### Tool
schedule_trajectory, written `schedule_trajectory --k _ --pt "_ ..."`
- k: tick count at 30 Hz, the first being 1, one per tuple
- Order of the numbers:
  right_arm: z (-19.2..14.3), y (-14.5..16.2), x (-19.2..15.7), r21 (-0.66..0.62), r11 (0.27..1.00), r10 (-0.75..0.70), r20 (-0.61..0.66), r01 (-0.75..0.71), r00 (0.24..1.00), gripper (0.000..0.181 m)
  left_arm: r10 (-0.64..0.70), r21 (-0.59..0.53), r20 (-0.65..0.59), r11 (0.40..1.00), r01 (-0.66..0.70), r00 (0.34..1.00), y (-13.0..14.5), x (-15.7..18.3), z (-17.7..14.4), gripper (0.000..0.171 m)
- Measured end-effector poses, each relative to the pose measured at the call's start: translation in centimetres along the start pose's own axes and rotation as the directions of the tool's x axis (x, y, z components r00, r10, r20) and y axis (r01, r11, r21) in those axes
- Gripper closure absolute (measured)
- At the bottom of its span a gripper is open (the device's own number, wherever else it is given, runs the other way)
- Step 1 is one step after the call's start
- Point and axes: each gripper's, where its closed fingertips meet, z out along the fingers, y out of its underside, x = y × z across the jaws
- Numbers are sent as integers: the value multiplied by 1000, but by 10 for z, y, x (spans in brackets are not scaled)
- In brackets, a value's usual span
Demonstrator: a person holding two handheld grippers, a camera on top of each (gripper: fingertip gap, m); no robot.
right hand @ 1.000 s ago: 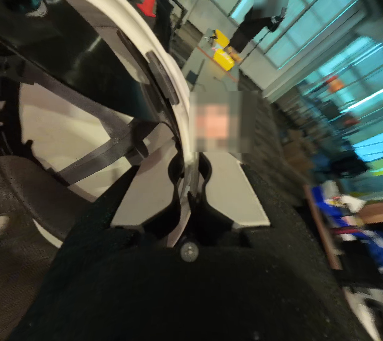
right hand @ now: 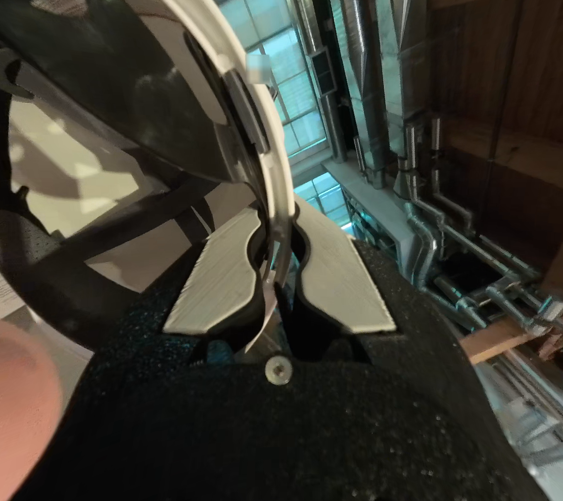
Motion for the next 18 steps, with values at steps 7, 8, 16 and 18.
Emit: schedule_trajectory --k 7,8,16,18 --pt "24 90 -57 -192 980 34 -121 -57 992 173 -43 -47 29 998 45 999 -50 -102 13 16" --pt "19 95 -59 -215 975 20 -145 -51 989 173 -38 -59 19 997 39 999 -51 -109 16 16" --pt "-34 91 -75 -288 957 -31 -214 -33 976 165 198 -250 -39 947 -201 979 -18 -111 31 16" --pt "-51 91 -87 -311 951 -54 -174 -3 983 162 195 -274 -42 941 -199 980 -9 -113 29 18"
